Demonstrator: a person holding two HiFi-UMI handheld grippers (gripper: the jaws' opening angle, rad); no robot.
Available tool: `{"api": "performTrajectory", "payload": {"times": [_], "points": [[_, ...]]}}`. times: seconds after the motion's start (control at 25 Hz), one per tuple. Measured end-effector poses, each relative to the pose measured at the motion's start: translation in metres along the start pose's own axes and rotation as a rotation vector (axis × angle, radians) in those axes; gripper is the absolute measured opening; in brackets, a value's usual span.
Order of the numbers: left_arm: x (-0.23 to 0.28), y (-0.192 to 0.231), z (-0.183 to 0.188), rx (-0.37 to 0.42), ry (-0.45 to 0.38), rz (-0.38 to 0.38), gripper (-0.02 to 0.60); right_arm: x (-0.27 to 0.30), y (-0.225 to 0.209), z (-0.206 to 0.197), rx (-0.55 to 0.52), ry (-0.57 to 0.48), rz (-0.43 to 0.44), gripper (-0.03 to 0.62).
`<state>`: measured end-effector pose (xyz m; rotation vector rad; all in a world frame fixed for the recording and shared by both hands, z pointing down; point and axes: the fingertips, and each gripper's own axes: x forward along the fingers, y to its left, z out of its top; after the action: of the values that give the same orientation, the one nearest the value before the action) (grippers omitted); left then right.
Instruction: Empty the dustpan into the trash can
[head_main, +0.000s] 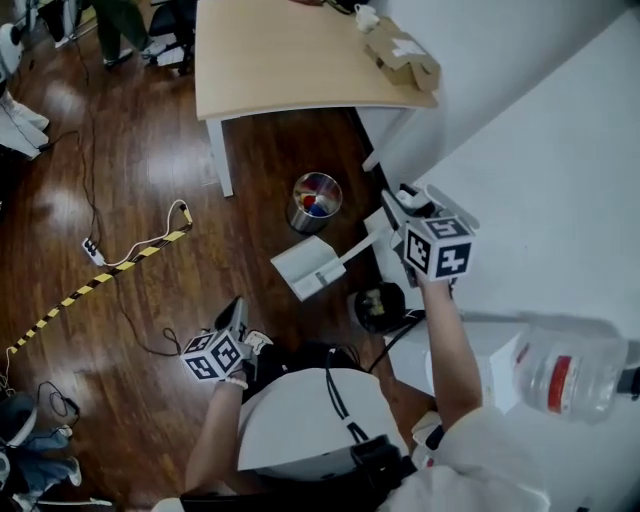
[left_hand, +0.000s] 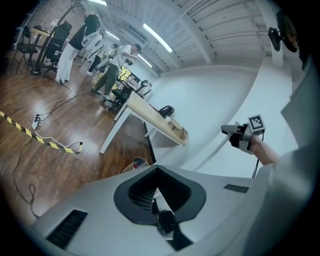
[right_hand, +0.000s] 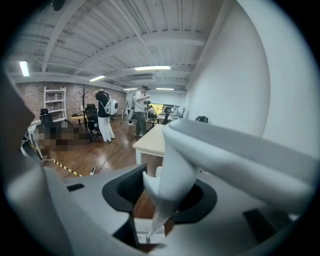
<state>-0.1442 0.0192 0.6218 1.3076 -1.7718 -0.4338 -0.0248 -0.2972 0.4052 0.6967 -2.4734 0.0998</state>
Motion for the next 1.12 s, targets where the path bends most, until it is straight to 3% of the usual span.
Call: {"api": "performTrajectory", "payload": {"times": [0.28, 0.52, 0.84, 1.12], "points": [[-0.005, 0.003, -0.026, 0.006, 0.059, 0.033, -0.011, 0.018, -0.043, -0.133, 0.288, 0.018, -0.253, 0.184], [-0.016, -0.003, -0.053, 0.033, 0.122, 0.06, -0.011, 0.018, -0.063, -0.232, 0.406, -0.01, -0.455, 0.183], [-0.03, -0.003, -0.068, 0.059, 0.155, 0.107, -0.012, 0.021, -0.054, -0.292, 0.377, -0.037, -0.494, 0.183], [-0.008, -0.025, -0.084, 0.131, 0.217, 0.069, -0.012, 0.0, -0.024, -0.345, 0.428, -0.035, -0.465, 0.193]]}}
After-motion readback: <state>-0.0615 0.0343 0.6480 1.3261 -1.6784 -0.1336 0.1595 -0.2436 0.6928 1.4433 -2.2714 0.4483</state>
